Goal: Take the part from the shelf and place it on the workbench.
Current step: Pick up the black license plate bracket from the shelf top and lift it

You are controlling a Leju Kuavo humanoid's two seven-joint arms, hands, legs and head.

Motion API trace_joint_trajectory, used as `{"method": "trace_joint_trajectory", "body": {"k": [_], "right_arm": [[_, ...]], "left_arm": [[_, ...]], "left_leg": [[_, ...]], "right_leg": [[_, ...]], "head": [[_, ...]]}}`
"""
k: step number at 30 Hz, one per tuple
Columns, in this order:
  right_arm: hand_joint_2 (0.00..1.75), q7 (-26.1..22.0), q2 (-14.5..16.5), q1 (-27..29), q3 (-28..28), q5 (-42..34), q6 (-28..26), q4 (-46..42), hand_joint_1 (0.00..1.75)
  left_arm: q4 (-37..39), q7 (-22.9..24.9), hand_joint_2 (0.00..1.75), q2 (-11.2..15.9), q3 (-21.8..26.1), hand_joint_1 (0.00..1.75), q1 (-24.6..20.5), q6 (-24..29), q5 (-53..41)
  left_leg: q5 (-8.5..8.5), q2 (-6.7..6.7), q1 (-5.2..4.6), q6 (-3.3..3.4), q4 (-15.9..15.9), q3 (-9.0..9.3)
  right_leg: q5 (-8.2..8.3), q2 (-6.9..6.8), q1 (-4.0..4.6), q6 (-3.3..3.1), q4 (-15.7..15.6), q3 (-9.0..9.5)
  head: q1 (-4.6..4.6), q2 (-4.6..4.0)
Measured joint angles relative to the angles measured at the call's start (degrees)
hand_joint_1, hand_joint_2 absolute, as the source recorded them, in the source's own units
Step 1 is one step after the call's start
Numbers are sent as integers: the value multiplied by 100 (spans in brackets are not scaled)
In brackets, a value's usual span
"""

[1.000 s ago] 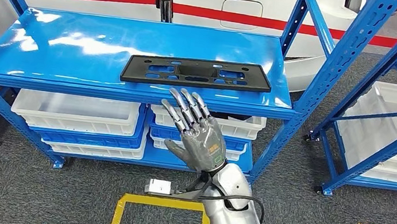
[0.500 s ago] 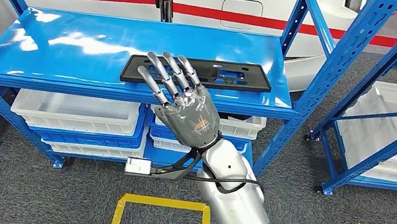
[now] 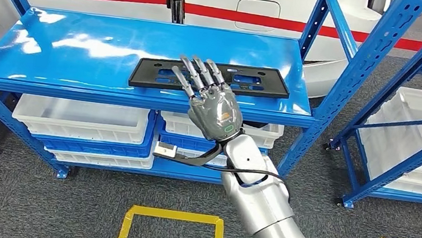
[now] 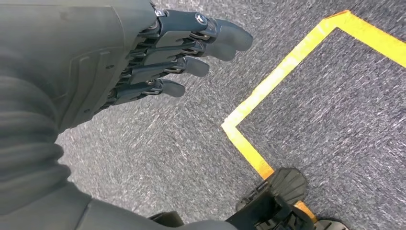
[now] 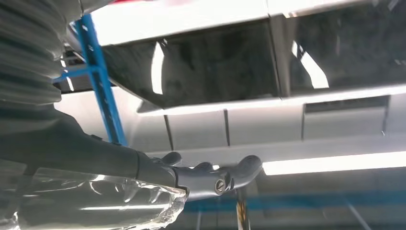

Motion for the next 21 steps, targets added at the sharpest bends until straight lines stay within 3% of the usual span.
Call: {"method": "trace_joint_trajectory", "body": {"k": [4,6,10,21], "right_arm": [[175,-86,-3,11,-292,133,-6,330,0],[175,-92,-5,14,-368,134,-8,448,0],[175,-125,-5,37,-554,78,-9,668,0],[175,-155,-5,151,-829,74,-15,891,0]], "left_arm": [[5,-11,0,-1,3,0,-47,-4,-116],[8,-11,0,-2,3,0,-66,-11,-130],[11,-20,175,-3,8,0,-95,-55,-123],[12,-130,175,-3,61,0,-109,-33,-102]], "left_leg": [[0,1,0,0,0,-2],[0,1,0,0,0,-3],[0,0,0,0,1,-4],[0,0,0,0,1,-5]], "right_leg": [[0,0,0,0,0,-1],[0,0,0,0,0,-2],[0,0,0,0,0,-3],[0,0,0,0,0,-4]], "head": [[-2,0],[-2,0],[-3,0],[-2,0]]}}
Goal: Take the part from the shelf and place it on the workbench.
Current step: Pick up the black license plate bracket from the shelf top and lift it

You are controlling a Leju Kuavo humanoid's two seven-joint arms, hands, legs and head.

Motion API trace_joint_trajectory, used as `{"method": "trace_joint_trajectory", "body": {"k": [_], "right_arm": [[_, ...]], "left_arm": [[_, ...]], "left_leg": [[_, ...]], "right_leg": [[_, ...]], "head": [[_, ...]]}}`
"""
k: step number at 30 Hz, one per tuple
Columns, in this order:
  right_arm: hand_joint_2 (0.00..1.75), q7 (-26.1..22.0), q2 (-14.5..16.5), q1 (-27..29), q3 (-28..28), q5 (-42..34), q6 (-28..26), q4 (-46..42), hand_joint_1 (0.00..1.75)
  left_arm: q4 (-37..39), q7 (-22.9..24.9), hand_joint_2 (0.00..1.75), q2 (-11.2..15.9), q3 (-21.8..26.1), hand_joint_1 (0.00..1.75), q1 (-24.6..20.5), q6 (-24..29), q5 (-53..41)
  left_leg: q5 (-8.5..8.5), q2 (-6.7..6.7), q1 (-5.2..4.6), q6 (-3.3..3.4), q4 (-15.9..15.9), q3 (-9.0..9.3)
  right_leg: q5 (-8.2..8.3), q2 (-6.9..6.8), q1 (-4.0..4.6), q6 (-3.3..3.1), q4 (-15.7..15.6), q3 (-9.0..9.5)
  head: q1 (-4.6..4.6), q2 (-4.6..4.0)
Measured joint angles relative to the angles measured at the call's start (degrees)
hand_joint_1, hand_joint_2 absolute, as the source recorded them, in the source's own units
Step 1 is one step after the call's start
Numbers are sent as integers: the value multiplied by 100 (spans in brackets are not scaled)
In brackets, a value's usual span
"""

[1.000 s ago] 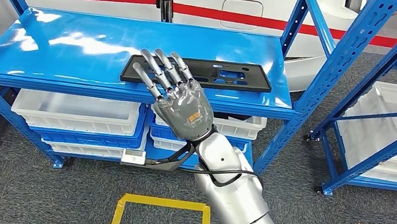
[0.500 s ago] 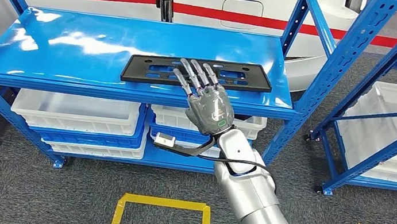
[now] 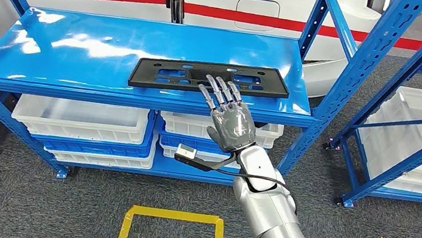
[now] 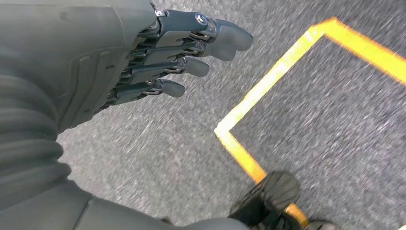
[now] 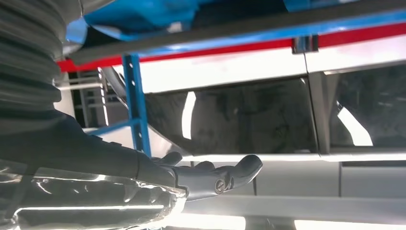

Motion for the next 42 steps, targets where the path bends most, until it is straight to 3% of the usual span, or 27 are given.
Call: {"method": "trace_joint_trajectory", "body": {"k": [7,11,28,42], "right_arm": [[175,-45,6,107,-260,17,-2,157,0],[175,-49,62,141,-406,26,-2,204,0],[175,-350,416,137,-657,-68,-4,219,0],[175,-396,462,138,-701,-95,-4,221,0]], "left_arm": [[1,-197,175,0,20,0,-13,137,-52],[4,-146,0,0,23,0,-17,-41,-80],[8,-260,0,0,181,0,1,92,96],[19,-291,0,0,198,0,11,111,85]], "left_leg": [[0,1,0,0,0,0],[0,1,0,0,0,-1],[0,1,0,0,0,-1],[0,1,0,0,0,-1]], "right_leg": [[0,0,0,0,0,0],[0,0,0,0,0,0],[0,0,0,0,1,0],[0,0,0,0,1,0]], "head": [[2,0],[1,0],[2,0],[2,0]]}}
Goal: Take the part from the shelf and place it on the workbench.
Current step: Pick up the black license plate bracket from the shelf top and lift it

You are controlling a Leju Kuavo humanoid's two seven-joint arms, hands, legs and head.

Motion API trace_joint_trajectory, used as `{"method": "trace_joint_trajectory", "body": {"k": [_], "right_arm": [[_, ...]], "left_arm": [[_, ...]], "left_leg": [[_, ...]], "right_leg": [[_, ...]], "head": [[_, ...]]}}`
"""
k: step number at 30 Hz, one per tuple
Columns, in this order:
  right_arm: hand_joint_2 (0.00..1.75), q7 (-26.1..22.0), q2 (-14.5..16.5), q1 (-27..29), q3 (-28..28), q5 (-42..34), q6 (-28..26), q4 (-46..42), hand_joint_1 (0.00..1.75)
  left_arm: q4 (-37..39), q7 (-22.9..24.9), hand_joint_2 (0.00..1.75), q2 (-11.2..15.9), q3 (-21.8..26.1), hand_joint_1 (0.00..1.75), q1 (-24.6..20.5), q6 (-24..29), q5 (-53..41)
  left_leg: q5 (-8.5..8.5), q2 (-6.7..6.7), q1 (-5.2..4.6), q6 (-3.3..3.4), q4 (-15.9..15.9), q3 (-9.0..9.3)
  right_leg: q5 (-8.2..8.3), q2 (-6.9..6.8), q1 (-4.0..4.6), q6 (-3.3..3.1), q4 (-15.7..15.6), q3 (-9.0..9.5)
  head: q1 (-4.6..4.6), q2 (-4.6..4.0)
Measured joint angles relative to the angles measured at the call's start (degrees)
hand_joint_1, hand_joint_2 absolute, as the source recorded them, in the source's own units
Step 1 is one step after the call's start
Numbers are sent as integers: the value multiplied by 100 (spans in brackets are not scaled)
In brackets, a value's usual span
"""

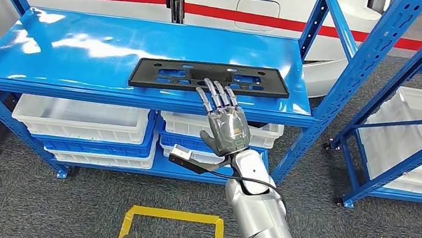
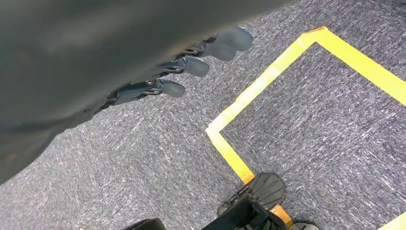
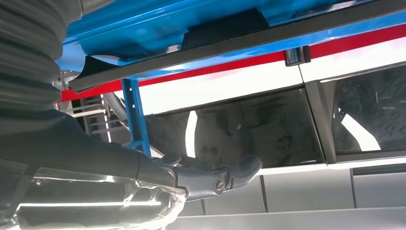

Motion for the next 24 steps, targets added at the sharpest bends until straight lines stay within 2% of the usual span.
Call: {"method": "trace_joint_trajectory", "body": {"k": [24], "right_arm": [[175,-323,256,1,-217,-91,0,94,0]], "left_arm": [[8,119,0,0,64,0,-1,-21,-4]], "left_leg": [[-1,0,-7,0,14,-7]], "right_leg": [[1,0,-18,2,-3,0]], "head": [[-2,0]]}}
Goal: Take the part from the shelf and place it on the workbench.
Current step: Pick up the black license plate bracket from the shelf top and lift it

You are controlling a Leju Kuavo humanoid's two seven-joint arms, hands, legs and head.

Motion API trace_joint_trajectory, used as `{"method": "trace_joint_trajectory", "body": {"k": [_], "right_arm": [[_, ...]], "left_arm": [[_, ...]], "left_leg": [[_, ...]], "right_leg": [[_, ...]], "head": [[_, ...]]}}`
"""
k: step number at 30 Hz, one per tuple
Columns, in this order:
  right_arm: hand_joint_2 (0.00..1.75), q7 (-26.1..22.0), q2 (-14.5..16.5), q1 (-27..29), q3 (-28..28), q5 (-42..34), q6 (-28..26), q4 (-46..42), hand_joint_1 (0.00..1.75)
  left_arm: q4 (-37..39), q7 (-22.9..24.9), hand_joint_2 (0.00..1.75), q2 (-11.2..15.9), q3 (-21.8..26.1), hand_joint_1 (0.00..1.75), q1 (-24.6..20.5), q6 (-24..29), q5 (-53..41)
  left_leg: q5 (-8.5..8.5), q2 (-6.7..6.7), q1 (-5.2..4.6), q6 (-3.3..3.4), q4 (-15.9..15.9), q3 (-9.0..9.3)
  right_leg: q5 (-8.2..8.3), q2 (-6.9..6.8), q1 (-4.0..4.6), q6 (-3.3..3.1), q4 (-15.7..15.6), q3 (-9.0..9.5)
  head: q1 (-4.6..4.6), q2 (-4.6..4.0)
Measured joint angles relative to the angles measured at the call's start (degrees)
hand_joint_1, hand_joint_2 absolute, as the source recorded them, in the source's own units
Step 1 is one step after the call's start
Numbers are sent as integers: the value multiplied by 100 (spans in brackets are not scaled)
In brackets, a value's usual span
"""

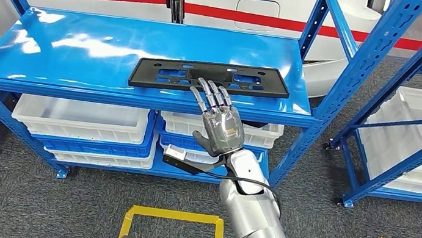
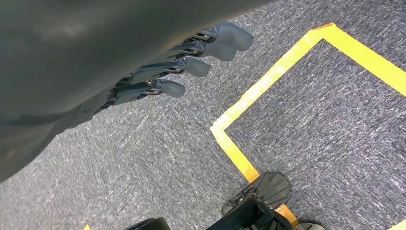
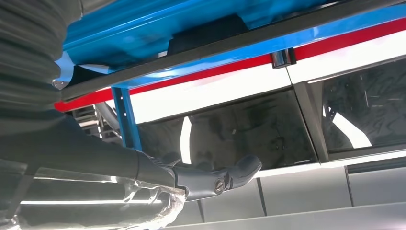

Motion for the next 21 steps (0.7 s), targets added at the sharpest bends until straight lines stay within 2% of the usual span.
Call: {"method": "trace_joint_trajectory", "body": {"k": [5,9,12,13,14,16,17,18,19,21], "right_arm": [[175,-89,51,0,-57,-22,0,46,0],[175,-146,90,0,-78,-34,0,64,0],[175,-168,136,-10,-98,-40,-3,63,0],[175,-171,147,-18,-107,-43,-5,62,0],[175,-172,150,-20,-117,-45,-8,63,0],[175,-174,134,-6,-142,-48,-11,71,0],[175,-174,122,11,-153,-48,-11,78,0],[175,-174,111,25,-161,-47,-11,86,0],[175,-174,104,31,-163,-46,-11,92,0],[175,-174,98,24,-164,-40,-11,97,0]], "left_arm": [[2,-61,0,0,56,0,1,-40,30],[2,-113,0,0,81,0,1,-57,30],[2,-127,0,-2,93,0,-2,-63,30],[2,-130,0,-4,95,0,-6,-68,30],[2,-133,0,-5,96,0,-8,-77,31],[3,-137,0,-7,100,0,-3,-101,33],[4,-137,0,-7,103,0,7,-112,35],[5,-138,0,-7,107,0,16,-122,37],[6,-139,0,-7,109,0,21,-132,38],[8,-145,0,-7,112,0,21,-142,39]], "left_leg": [[-2,-2,-1,3,23,-20],[-10,-3,-2,20,62,-62],[37,5,28,105,-10,-25],[66,12,42,146,-48,-4],[90,20,52,178,-79,10],[104,23,31,202,-78,-20],[104,20,18,202,-77,-29],[103,15,7,201,-73,-30],[99,9,-2,196,-68,-26],[72,-2,-10,163,-37,-23]], "right_leg": [[7,0,-23,13,0,-5],[28,0,-53,47,-7,-27],[2,-3,-48,82,41,-79],[-78,-5,-35,63,207,-175],[-211,-7,-24,27,524,-352],[-502,-9,-14,-45,1407,-845],[-576,-9,-9,-55,1749,-1055],[-551,-9,-4,-42,1871,-1160],[-428,-9,1,-13,1748,-1148],[-11,-15,5,41,947,-862]], "head": [[1,0],[1,0],[5,0],[11,0],[21,0],[36,0],[39,0],[41,0],[41,0],[44,0]]}}
